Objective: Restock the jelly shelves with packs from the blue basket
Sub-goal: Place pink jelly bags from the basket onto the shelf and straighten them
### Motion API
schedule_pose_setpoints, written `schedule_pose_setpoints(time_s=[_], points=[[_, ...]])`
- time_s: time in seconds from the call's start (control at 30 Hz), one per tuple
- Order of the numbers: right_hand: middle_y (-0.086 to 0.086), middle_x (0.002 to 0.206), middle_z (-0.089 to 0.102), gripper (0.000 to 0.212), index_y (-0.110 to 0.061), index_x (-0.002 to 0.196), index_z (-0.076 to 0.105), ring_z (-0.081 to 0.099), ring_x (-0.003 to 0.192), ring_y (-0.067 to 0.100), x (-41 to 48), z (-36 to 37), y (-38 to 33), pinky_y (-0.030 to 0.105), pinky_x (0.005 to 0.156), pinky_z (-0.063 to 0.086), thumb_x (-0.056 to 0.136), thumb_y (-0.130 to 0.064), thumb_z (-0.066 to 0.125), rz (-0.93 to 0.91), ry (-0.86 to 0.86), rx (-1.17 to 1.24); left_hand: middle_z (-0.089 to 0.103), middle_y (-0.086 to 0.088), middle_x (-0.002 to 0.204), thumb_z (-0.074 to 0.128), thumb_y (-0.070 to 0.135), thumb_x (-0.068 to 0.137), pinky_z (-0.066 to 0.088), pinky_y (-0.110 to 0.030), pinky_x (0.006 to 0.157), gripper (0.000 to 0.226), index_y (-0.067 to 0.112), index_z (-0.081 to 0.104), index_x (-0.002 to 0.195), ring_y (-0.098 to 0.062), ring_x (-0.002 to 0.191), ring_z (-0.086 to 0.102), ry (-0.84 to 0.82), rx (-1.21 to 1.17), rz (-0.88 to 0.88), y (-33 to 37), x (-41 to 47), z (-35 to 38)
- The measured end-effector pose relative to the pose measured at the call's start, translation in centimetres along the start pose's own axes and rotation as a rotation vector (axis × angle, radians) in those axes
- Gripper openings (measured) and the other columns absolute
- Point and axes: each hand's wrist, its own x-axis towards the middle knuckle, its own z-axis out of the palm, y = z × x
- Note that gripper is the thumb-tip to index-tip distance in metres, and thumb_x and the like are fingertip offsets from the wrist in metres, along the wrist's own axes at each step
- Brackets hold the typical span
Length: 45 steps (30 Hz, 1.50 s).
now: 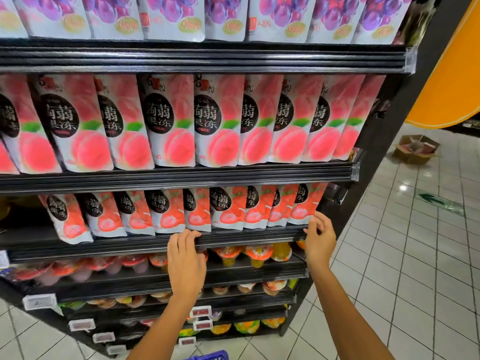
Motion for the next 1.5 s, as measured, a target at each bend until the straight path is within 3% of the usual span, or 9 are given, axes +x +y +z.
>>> schedule_pose_setpoints(time_s=[0.23, 0.5, 0.77, 0.93, 1.07, 1.17, 1.33, 1.4, 1.5], points=[[-0.027, 0.098, 0.060, 0.022, -0.033, 0.111, 0.059, 0.058, 0.096, -0.008, -1.4, 0.4, -1.1, 0.024, 0.091, 0.049, 0.098, -0.017, 0.056, 0.003, 0.041, 0.032, 0.053, -0.005, 0.122, 0.073, -0.002, 0.065, 0.033, -0.044, 0.112, 0.058, 0.015, 0.055, 0.117, -0.031, 0.122, 0.044, -0.023, -0.041, -0.011, 0.1, 0.1, -0.6], [-0.003, 0.124, 0.065, 0.029, -0.018, 0.125, 0.061, 0.059, 0.117, 0.012, -2.2, 1.0, -1.2, 0.038, 0.103, 0.049, 0.098, -0.011, 0.056, 0.042, 0.077, 0.047, 0.054, -0.004, 0.121, 0.074, -0.002, 0.064, 0.041, -0.050, 0.108, 0.061, 0.017, 0.054, 0.118, -0.028, 0.123, 0.042, -0.063, -0.108, 0.005, 0.3, 0.1, -1.9], [0.005, 0.141, 0.056, 0.043, -0.017, 0.139, 0.052, 0.051, 0.131, 0.020, -4.2, 1.7, -1.6, 0.025, 0.100, 0.039, 0.098, -0.006, 0.054, 0.089, 0.059, 0.043, 0.051, -0.001, 0.125, 0.066, -0.002, 0.071, 0.039, -0.048, 0.110, 0.056, 0.017, 0.055, 0.123, -0.027, 0.126, 0.042, -0.106, -0.194, 0.057, -0.4, 0.0, -2.9], [0.005, 0.128, 0.064, 0.037, -0.017, 0.132, 0.056, 0.059, 0.113, 0.012, -6.4, 2.5, -1.5, 0.012, 0.084, 0.043, 0.097, -0.006, 0.055, 0.085, 0.122, 0.055, 0.048, 0.000, 0.136, 0.060, 0.000, 0.082, 0.035, -0.043, 0.114, 0.052, 0.016, 0.054, 0.131, -0.024, 0.136, 0.035, -0.164, -0.319, 0.090, -1.1, 0.2, -3.7], [0.003, 0.113, 0.062, 0.024, -0.012, 0.116, 0.061, 0.064, 0.101, 0.024, -9.3, 3.7, -1.1, 0.034, 0.083, 0.054, 0.096, -0.006, 0.051, 0.112, 0.194, 0.021, 0.049, 0.000, 0.144, 0.055, 0.000, 0.090, 0.019, -0.029, 0.120, 0.041, 0.012, 0.059, 0.129, -0.019, 0.146, 0.028, -0.204, -0.417, 0.108, -2.9, -0.7, -4.6], [0.005, 0.112, 0.061, 0.021, -0.011, 0.110, 0.063, 0.062, 0.092, 0.016, -13.2, 4.8, 1.4, 0.010, 0.072, 0.048, 0.094, -0.004, 0.052, 0.151, 0.196, -0.044, 0.059, -0.004, 0.132, 0.053, -0.007, 0.086, 0.023, -0.023, 0.118, 0.036, 0.008, 0.067, 0.116, -0.015, 0.137, 0.038, -0.261, -0.526, 0.084, -6.2, -3.9, -4.9], [0.018, 0.099, 0.065, 0.012, -0.012, 0.094, 0.066, 0.060, 0.086, 0.024, -22.5, 6.1, 9.1, 0.033, 0.079, 0.054, 0.093, -0.005, 0.057, 0.334, 0.111, -0.226, 0.064, -0.006, 0.109, 0.055, -0.012, 0.082, 0.037, -0.005, 0.089, 0.033, 0.009, 0.068, 0.104, -0.014, 0.104, 0.053, -0.472, -0.593, -0.225, -14.8, -13.6, -2.4], [0.021, 0.095, 0.065, 0.012, -0.003, 0.097, 0.066, 0.058, 0.076, 0.025, -25.9, 6.3, 13.1, 0.027, 0.064, 0.051, 0.092, 0.000, 0.055, 0.411, 0.073, -0.292, 0.065, -0.012, 0.107, 0.056, -0.016, 0.082, 0.035, 0.001, 0.086, 0.030, 0.000, 0.069, 0.104, -0.010, 0.097, 0.054, -0.525, -0.594, -0.407, -19.0, -17.9, -0.5], [0.015, 0.089, 0.062, 0.019, 0.007, 0.102, 0.064, 0.053, 0.057, 0.014, -30.0, 6.2, 19.2, 0.027, 0.053, 0.044, 0.089, 0.013, 0.052, 0.491, -0.083, -0.324, 0.066, -0.021, 0.099, 0.054, -0.021, 0.086, 0.047, -0.029, 0.092, 0.020, -0.014, 0.066, 0.100, -0.020, 0.092, 0.061, -0.591, -0.658, -0.731, -24.6, -23.7, 2.7]])
